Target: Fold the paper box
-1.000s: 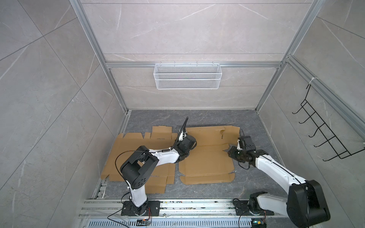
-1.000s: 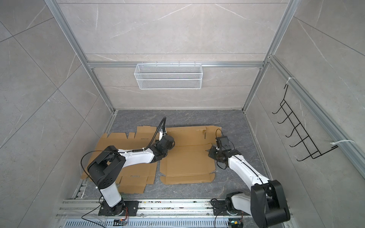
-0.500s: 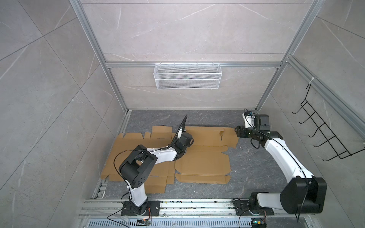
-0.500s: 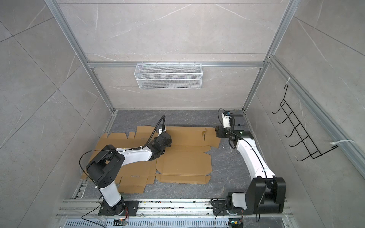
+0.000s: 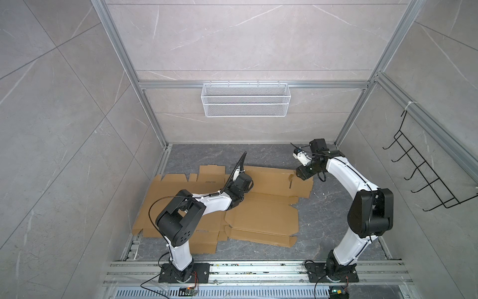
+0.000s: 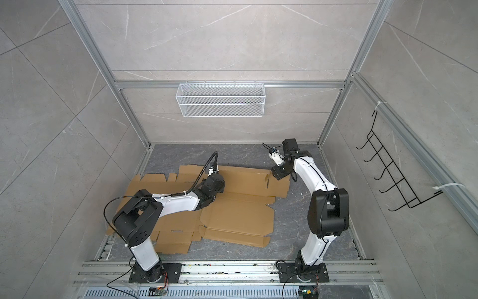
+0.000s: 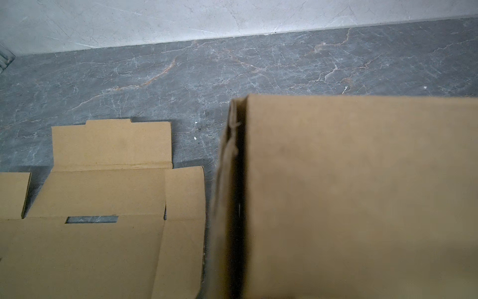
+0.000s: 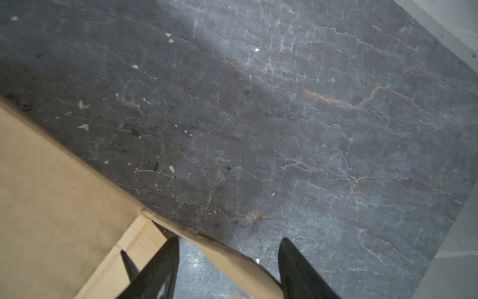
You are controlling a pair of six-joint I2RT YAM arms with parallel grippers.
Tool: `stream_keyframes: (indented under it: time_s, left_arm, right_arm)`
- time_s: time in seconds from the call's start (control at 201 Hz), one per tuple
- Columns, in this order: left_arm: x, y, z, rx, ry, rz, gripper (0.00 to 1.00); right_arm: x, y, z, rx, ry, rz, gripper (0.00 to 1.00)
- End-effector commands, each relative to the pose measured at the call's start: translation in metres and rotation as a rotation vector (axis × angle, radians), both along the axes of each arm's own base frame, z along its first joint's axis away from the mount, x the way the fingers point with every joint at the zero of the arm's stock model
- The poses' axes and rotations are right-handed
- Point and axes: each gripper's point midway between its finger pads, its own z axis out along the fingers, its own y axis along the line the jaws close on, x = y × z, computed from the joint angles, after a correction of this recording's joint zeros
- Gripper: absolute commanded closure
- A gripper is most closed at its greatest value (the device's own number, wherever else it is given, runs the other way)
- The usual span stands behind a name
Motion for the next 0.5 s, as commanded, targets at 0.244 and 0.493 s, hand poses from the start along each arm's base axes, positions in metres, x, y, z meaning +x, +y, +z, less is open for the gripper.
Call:
stream_keyframes:
  time_s: [0.244, 0.493]
  left_arm:
    - [0.0, -0.001, -0.002, 0.059, 0.02, -0.03, 1.0]
    - [0.003, 0.0, 0.002, 0.058, 0.019, -0.018, 1.0]
  right_arm:
    - [-0.009, -0.012, 0.027, -0.056, -0.026, -0.037, 0.33]
    - [-0.027, -0.032, 0.045, 0.067, -0.144, -0.195, 0.22]
